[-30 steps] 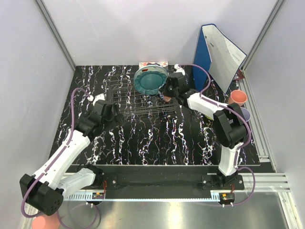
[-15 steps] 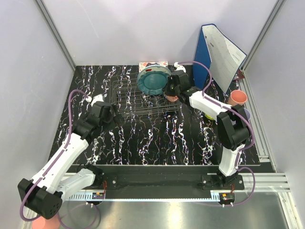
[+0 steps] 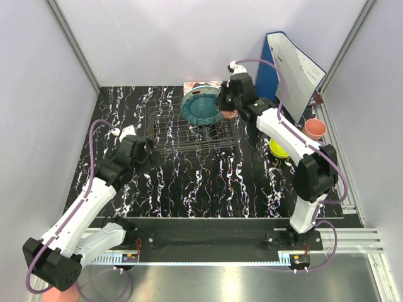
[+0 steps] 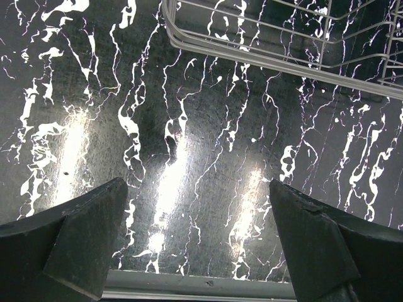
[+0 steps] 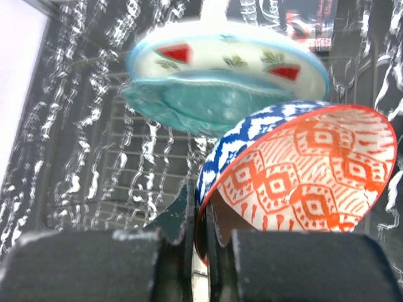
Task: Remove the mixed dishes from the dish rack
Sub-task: Pick up the bowl from the dish rack.
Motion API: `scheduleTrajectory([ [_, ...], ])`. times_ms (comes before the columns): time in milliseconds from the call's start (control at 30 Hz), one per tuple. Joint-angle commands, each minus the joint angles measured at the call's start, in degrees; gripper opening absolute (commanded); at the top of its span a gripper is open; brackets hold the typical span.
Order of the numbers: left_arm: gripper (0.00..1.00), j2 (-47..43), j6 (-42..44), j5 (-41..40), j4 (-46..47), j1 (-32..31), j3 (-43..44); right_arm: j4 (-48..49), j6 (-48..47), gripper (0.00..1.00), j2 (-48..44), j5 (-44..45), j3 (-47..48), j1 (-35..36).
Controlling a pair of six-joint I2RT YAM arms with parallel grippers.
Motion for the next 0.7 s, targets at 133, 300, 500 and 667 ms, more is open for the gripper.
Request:
scheduleTrajectory([
  [133,0.99,1.1,3.2,-2.3,1.5,-0.2,4.6,-13.9,-20.3,0.00,-6.5,-6.0,14.3,10.9],
  [300,0.99,5.7,10.3,-1.7,0.5,-0.2,11.5,-20.5,-41.3,0.00,-10.6,8.2,11.4,28.9],
  [500,0.99,12.8,19.2,-2.7,-4.7,-0.1,22.8,-27.0,-43.9,0.00,-15.8,21.6,4.8,42.9],
  [667,0.99,16.5,24.0,-3.7,-7.5,0.1,29.2,-32.5,-40.6,0.00,-22.9,25.0,-0.5,50.2],
])
